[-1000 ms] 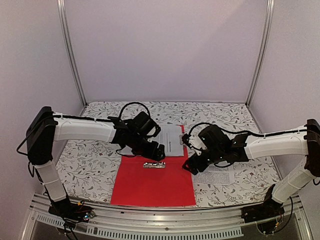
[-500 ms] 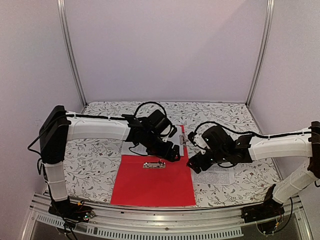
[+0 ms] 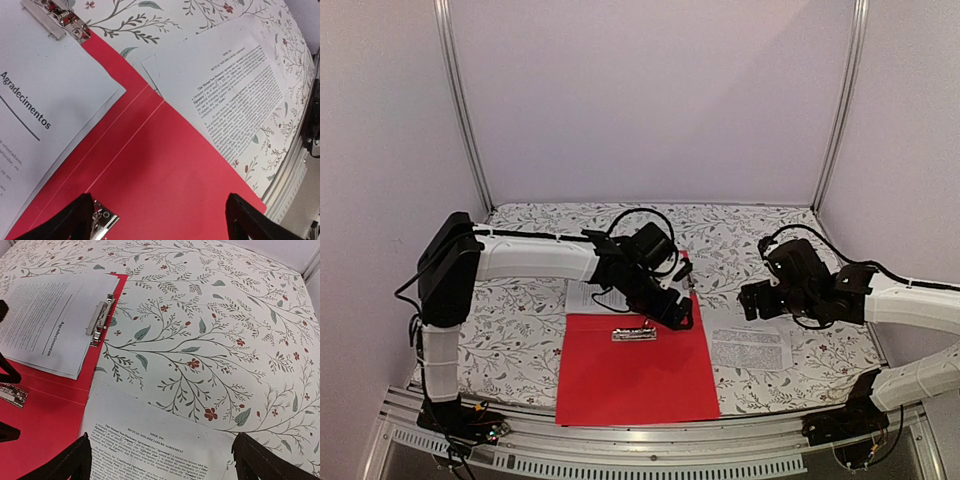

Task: Put the files into the folder
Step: Pick up the file from the center of the board.

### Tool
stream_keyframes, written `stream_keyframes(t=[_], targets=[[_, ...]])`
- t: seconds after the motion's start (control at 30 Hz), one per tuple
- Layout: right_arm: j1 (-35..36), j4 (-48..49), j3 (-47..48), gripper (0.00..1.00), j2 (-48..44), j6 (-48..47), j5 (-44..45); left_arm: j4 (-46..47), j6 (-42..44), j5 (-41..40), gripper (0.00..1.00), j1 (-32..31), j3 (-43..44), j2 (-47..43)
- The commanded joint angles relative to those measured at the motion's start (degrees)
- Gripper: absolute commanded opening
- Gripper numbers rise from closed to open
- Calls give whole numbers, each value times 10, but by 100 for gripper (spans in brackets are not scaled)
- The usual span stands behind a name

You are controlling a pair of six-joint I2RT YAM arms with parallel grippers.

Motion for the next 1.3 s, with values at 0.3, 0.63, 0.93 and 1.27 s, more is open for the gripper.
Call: stream_keyframes(t=[0.3, 0.63, 0.93, 1.27], targets=[[-94, -239, 39, 99, 56, 206, -77, 38, 57, -101, 98, 3, -34, -105], [-98, -267, -52, 95, -4, 297, -152, 40, 44, -138, 99, 23, -125, -153], [-120, -284, -46, 75, -8, 287, -193, 72, 24, -105, 99, 26, -166, -148], [-129, -305, -20, 66, 49, 282, -225, 73, 34, -130, 99, 26, -181, -182]])
